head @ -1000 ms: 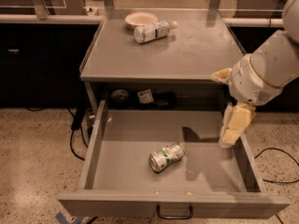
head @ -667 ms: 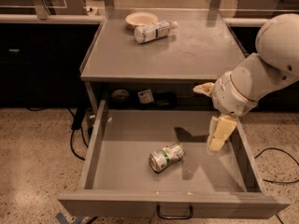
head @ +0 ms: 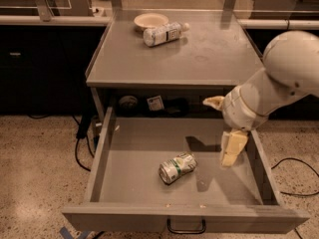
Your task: Pick 7up can from top drawer and place on counter
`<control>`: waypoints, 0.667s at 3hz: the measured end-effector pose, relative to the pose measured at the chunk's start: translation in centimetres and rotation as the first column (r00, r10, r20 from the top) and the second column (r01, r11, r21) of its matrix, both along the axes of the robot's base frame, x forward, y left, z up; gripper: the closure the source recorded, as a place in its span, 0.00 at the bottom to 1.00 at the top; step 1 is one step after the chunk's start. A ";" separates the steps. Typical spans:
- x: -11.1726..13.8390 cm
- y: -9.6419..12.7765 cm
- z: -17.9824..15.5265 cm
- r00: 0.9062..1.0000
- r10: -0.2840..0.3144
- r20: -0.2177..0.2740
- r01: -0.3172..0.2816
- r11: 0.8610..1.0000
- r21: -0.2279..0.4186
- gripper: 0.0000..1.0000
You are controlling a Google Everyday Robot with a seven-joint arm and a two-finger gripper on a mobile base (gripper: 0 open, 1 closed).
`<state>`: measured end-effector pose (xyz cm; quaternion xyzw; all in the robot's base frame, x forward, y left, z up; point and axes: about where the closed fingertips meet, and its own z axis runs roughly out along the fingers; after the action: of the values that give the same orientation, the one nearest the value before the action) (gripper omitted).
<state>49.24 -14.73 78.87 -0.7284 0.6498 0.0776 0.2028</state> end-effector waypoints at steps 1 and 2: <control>1.1 0.7 -3.9 0.999 0.040 -0.005 -0.040 0.999 0.004 0.00; 2.2 3.1 -8.6 0.996 0.085 -0.020 -0.085 0.996 0.037 0.00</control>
Offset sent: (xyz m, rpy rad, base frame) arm 0.0408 0.0619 -0.1476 0.0863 0.0325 0.1341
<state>51.44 -11.63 70.32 -0.7507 0.6189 0.1058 0.2056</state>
